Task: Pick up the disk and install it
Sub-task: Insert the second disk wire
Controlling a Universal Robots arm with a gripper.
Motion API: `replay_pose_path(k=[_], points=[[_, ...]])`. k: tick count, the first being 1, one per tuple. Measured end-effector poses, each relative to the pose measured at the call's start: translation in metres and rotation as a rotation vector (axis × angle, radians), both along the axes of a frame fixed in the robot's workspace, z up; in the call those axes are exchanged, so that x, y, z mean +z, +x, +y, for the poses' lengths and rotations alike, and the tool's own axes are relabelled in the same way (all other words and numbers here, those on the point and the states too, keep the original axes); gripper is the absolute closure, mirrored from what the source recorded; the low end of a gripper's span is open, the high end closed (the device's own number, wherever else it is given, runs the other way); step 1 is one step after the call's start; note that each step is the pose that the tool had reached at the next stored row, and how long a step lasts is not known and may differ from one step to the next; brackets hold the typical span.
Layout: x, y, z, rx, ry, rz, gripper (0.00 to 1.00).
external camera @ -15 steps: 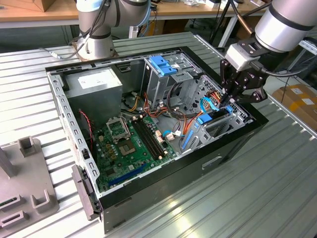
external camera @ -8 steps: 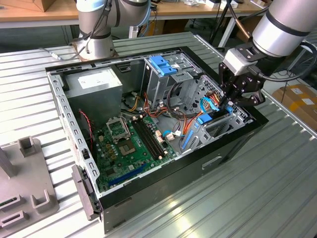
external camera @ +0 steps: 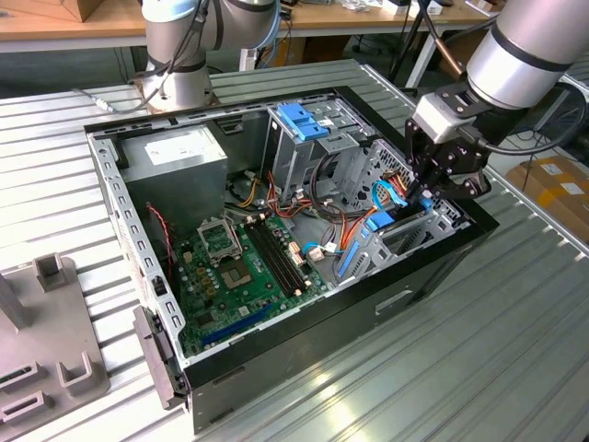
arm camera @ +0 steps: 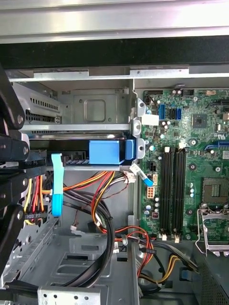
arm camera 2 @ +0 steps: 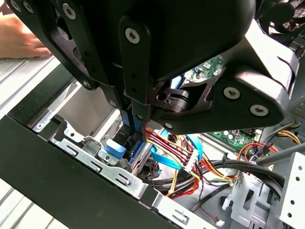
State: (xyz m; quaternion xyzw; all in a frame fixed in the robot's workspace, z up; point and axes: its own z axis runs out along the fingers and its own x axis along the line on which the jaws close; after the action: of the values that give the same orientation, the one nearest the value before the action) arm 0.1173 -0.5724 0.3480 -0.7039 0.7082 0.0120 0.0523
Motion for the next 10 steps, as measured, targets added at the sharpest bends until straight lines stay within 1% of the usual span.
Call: replay_pose_path(k=[6,10], points=[[-0.0002,-0.0008,-0.0001,0.000,0.0000,0.0000,0.84],[-0.0021,-0.0008,-0.0009,0.000,0.0001,0.0000,0.84]])
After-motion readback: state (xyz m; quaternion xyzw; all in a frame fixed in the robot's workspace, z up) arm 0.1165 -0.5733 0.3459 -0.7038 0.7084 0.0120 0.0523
